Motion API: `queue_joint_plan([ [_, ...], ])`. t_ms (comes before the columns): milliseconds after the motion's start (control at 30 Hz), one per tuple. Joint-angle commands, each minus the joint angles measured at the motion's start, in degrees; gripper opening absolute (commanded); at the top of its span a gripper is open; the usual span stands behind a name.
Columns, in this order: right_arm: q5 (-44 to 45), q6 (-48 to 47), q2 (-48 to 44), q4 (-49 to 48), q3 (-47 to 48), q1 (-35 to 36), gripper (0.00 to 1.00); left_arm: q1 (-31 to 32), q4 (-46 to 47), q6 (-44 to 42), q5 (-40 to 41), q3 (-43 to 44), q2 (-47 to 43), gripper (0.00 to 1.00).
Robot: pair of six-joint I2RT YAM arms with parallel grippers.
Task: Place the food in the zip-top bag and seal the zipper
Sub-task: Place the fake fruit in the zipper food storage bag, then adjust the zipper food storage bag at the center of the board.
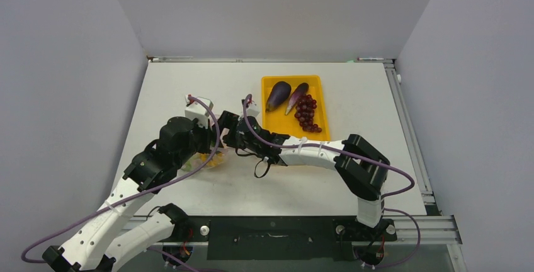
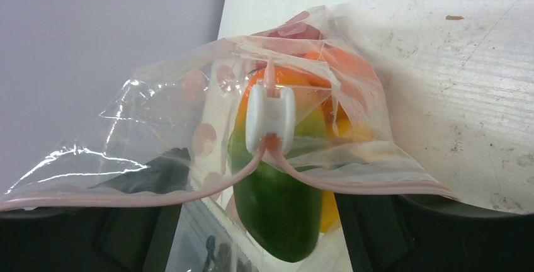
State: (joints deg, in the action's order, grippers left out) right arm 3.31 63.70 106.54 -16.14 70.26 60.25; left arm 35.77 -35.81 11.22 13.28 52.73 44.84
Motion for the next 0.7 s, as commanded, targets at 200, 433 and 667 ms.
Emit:
queue_joint_plan([
  [200,-2.8,-8.5,-5.9,2.1,-0.6,-0.3,0.84,-0.1,3.2,-0.1,-1.0,-0.1,-0.5,0.00],
  [433,-0.6,-14.4,-10.9,8.5,-0.7,-0.3,0.84,-0.1,3.2,-0.2,-1.0,-0.1,-0.4,0.00],
  [667,3.5,-19.1,-16.1,13.2,-2.5,-0.4,0.84,-0.1,3.2,-0.2,-0.9,-0.1,-0.2,0.00],
])
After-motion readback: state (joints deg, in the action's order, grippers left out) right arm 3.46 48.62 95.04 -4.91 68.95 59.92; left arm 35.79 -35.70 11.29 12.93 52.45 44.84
